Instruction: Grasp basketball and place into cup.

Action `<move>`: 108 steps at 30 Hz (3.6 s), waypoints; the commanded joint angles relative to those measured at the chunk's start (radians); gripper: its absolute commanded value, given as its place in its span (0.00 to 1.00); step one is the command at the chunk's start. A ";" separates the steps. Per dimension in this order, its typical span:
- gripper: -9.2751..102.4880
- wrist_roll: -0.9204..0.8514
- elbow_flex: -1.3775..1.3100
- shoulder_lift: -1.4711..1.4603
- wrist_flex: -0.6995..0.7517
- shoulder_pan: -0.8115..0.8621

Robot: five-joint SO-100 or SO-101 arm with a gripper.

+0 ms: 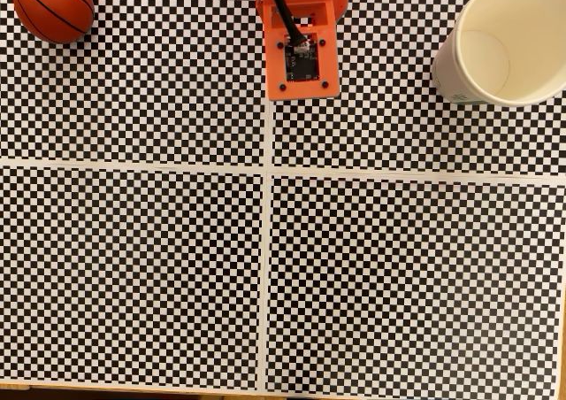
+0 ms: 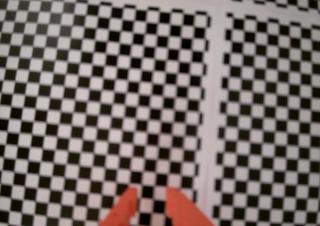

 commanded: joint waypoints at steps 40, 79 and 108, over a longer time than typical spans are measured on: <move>0.08 -0.035 0.035 0.000 -0.015 0.100; 0.08 0.115 -0.249 -0.110 -0.442 0.594; 0.08 -0.143 -0.627 -0.606 -0.152 1.098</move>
